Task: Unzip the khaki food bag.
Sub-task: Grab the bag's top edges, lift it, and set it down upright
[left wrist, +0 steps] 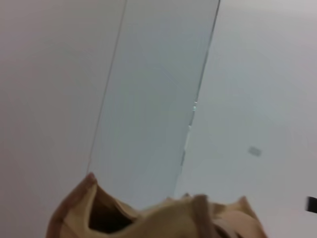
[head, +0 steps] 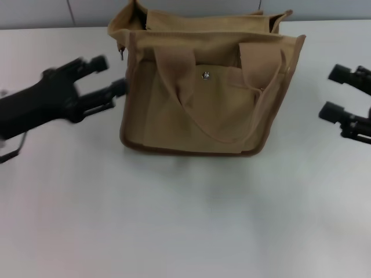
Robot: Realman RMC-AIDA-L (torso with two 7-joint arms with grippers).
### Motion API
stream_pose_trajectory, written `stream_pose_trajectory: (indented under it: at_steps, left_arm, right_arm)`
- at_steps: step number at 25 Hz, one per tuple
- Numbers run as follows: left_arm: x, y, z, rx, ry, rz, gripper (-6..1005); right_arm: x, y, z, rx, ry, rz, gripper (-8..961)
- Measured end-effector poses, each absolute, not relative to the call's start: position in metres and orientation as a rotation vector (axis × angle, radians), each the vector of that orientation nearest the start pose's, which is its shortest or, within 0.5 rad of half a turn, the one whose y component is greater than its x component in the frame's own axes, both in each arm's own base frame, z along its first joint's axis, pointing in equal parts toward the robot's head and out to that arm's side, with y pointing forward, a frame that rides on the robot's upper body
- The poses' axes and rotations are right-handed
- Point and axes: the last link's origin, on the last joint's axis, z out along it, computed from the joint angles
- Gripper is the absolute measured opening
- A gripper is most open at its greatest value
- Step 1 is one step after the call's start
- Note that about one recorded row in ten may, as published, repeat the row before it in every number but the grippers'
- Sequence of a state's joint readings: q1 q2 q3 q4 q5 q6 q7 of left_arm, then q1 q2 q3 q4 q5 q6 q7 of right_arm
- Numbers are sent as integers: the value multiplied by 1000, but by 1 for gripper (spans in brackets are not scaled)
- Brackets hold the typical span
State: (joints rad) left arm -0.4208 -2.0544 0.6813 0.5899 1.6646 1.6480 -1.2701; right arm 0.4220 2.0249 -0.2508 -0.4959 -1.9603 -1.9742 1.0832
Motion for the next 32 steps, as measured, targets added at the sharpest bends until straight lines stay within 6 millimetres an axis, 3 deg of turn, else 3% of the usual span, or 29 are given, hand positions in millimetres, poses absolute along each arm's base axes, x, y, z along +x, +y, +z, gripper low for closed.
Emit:
stream_pose_trajectory:
  at_steps: [9, 15, 26, 28, 32]
  left_arm:
    - [-253, 347, -12, -2519, -592, -877, 785]
    - [-251, 349, -14, -2498, -526, -878, 582]
    - [-255, 346, -12, -2487, -514, -875, 379]
    - [-256, 346, -11, -2485, -517, -876, 157]
    - [-257, 346, -9, -2471, -507, -879, 96]
  right_arm:
    - [299, 254, 57, -2363, 420, 1237, 838]
    - [300, 253, 56, -2355, 427, 1238, 838]
    - [293, 262, 54, -2363, 405, 1249, 838]
    - [292, 264, 53, -2362, 410, 1257, 838]
    - [292, 266, 51, -2360, 422, 1252, 838]
